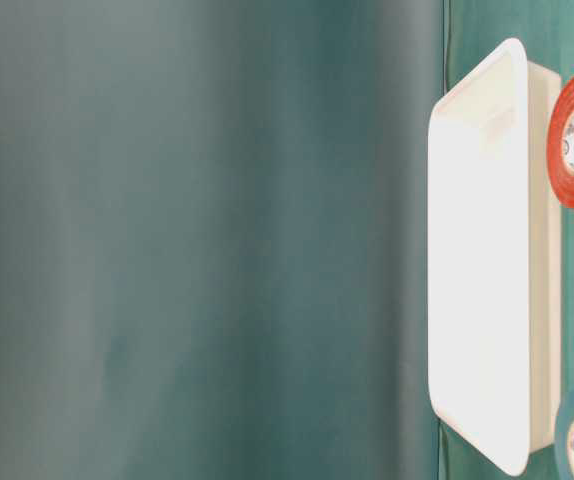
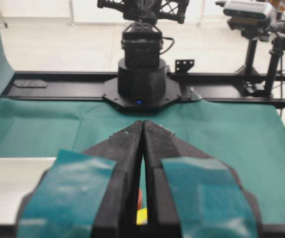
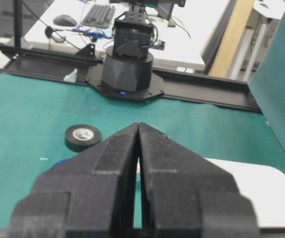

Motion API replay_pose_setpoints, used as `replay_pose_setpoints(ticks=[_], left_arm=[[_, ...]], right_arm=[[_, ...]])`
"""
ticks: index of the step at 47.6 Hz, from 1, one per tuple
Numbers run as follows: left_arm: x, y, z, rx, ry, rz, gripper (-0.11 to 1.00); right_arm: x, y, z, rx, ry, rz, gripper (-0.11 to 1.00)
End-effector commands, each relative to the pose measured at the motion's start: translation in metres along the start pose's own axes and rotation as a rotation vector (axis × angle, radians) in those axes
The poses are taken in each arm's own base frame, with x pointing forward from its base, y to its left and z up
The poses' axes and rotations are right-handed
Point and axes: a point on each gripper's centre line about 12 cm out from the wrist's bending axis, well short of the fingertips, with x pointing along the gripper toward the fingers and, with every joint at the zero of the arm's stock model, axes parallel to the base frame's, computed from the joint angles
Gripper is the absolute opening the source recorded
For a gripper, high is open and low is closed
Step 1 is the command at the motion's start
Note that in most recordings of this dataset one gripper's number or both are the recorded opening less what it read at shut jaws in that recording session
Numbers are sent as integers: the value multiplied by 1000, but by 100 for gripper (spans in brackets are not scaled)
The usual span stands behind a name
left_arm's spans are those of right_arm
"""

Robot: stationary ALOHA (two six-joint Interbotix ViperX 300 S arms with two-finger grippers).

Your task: Pick up the tape from a random location and place it into the white case.

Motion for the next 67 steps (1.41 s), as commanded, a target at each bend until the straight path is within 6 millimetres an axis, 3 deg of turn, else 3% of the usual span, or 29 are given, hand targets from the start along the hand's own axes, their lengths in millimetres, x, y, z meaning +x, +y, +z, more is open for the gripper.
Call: replay_pose_setpoints(ticks=[1, 11, 45, 50, 62, 67], left_arm=[[3, 0, 3, -8, 17, 1, 2], [3, 0, 2, -9, 26, 1, 2], [3, 0, 1, -15, 37, 2, 4], [3, 1, 3, -18, 21, 4, 20], [5, 1, 2, -27, 18, 5, 88], [6, 0, -1, -27, 31, 4, 99]], right_arm=[[4, -1, 10, 1, -21, -4, 0], [7, -4, 3, 7, 48, -22, 0], [8, -5, 7, 13, 41, -25, 0], [8, -5, 6, 13, 49, -25, 0], [8, -5, 6, 14, 57, -25, 0], [8, -5, 6, 14, 57, -25, 0]])
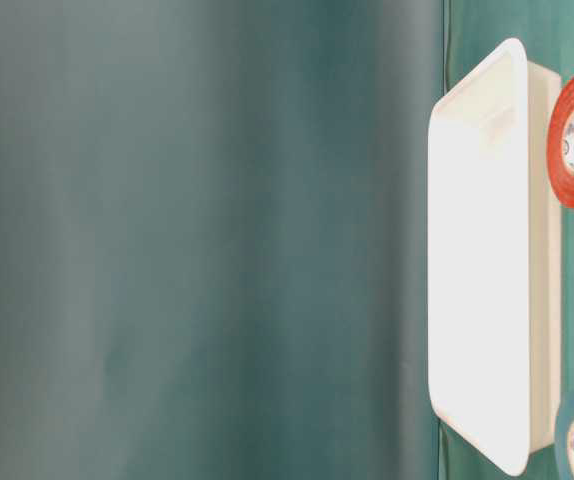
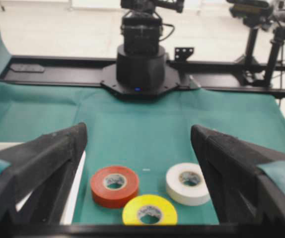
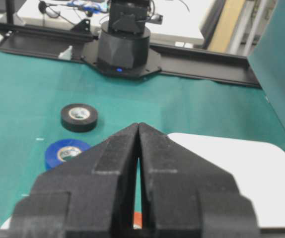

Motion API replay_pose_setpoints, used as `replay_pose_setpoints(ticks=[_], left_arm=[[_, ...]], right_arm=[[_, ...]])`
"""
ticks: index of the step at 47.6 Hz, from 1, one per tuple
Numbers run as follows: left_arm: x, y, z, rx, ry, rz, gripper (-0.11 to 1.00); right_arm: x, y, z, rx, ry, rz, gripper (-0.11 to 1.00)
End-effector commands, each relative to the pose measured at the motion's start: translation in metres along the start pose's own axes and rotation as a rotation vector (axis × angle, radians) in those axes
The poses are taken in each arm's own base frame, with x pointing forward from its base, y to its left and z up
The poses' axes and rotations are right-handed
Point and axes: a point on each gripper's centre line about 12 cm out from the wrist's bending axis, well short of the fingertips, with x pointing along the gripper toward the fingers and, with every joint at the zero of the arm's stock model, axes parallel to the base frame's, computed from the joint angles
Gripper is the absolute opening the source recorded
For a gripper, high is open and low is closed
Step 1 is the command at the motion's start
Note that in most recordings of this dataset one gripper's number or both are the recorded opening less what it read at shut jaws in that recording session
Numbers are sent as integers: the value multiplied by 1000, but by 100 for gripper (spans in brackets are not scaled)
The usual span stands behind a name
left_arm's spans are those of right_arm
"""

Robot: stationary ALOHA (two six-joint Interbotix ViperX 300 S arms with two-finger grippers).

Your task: Pick up the tape from a random location and place it into the white case.

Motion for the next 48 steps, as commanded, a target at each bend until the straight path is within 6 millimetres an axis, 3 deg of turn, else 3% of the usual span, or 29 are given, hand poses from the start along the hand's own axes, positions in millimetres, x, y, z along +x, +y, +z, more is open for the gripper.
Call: replay_pose_setpoints(ticks=[1, 26, 48], left_arm=[[4, 0, 5, -4, -8, 1, 99], [6, 0, 3, -5, 2, -1, 99], [7, -24, 3, -9, 9, -114, 99]], right_arm=[[2, 0, 11, 3, -26, -2, 0], [2, 0, 10, 3, -21, -2, 0], [2, 0, 10, 0, -21, -1, 0]])
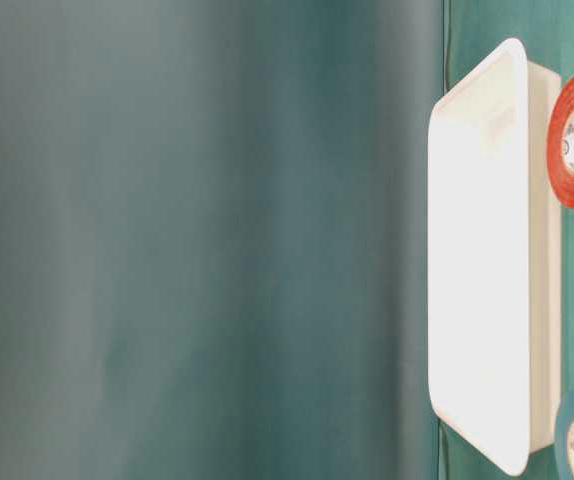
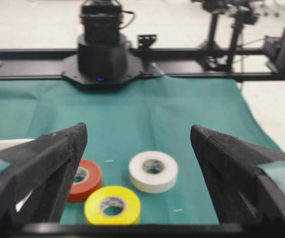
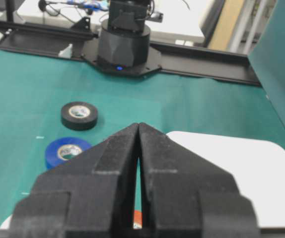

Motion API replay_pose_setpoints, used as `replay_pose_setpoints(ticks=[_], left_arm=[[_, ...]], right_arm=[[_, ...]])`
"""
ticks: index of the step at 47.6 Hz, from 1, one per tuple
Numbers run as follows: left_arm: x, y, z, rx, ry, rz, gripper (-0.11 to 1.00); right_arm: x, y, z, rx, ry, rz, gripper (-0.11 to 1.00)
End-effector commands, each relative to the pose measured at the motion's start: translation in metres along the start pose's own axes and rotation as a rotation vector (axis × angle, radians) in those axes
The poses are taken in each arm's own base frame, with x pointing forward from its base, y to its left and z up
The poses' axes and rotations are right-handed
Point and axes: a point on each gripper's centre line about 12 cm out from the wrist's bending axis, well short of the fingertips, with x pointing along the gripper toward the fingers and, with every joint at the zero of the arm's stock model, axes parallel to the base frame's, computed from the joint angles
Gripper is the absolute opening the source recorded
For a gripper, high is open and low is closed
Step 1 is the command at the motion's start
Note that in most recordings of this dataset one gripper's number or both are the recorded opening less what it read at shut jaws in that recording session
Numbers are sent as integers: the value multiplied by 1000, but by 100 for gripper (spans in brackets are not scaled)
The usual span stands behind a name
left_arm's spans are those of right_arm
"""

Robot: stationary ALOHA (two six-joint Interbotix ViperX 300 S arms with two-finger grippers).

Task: Pick up the tape from a random location and place it into the white case.
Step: 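Move the open left gripper over the white tape roll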

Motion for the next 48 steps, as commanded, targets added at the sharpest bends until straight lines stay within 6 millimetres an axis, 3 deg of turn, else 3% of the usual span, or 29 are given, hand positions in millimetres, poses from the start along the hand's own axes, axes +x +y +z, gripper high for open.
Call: replay_pose_setpoints(ticks=[1, 16, 25, 37, 48], left_arm=[[4, 0, 9, -2, -20, -2, 99], [18, 0, 9, 2, 8, 1, 99], [40, 1, 14, 11, 31, 7, 99], [90, 11, 24, 19, 70, 42, 99], [150, 14, 30, 62, 94, 42, 99]], right_arm=[[3, 0, 11, 2, -26, 1, 0], [3, 0, 11, 2, -25, 1, 0], [3, 0, 11, 2, -26, 1, 0], [3, 0, 11, 2, -28, 1, 0], [3, 0, 11, 2, -26, 1, 0]])
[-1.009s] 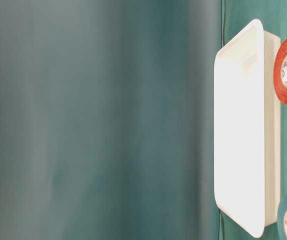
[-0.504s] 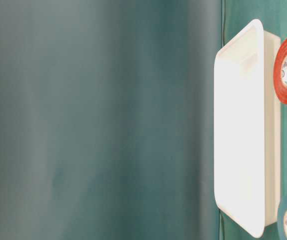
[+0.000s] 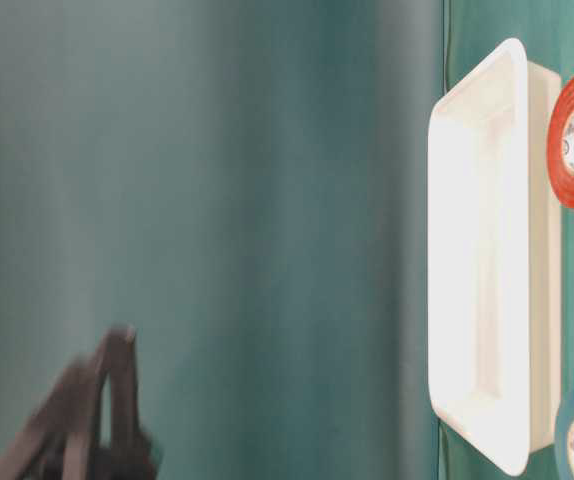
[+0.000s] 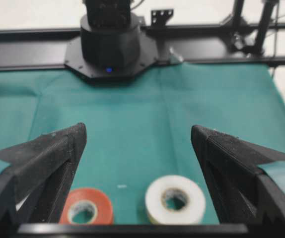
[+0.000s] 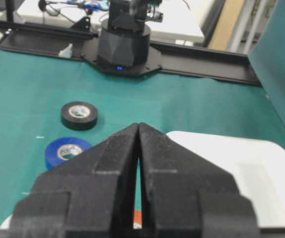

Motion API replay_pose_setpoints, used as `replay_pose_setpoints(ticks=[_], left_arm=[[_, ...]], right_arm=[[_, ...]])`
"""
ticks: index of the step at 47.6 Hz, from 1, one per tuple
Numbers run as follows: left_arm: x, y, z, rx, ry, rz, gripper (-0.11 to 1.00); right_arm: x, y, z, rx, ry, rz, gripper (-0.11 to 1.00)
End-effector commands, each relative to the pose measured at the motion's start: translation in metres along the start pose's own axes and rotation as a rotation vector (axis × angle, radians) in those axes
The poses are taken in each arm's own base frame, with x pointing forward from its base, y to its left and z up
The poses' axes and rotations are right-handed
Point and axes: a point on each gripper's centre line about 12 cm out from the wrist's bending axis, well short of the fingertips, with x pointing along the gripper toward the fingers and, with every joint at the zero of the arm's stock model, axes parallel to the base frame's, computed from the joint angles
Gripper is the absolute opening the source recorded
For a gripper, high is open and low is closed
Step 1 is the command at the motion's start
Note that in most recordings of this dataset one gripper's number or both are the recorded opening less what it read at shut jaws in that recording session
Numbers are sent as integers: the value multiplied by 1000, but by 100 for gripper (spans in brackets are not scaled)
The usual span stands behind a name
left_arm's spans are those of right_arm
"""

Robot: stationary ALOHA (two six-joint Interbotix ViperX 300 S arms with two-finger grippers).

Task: Pick up the tape from a random location and place it into the white case.
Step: 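Move the open left gripper over the white tape roll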

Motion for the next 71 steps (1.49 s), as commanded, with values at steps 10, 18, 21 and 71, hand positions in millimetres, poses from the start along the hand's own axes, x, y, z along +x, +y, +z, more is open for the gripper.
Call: replay_pose_setpoints(ticks=[10, 18, 21, 71], left_arm=[[55, 2, 37, 39, -66, 5, 99], [77, 3, 47, 45, -83, 8, 99], [85, 5, 49, 43, -87, 14, 99], [118, 14, 42, -2, 79, 24, 99]], right_arm=[[2, 0, 8, 2, -9, 0, 0], [2, 0, 8, 2, -5, 0, 0], [2, 0, 8, 3, -5, 2, 0], [2, 1, 6, 6, 6, 3, 0]])
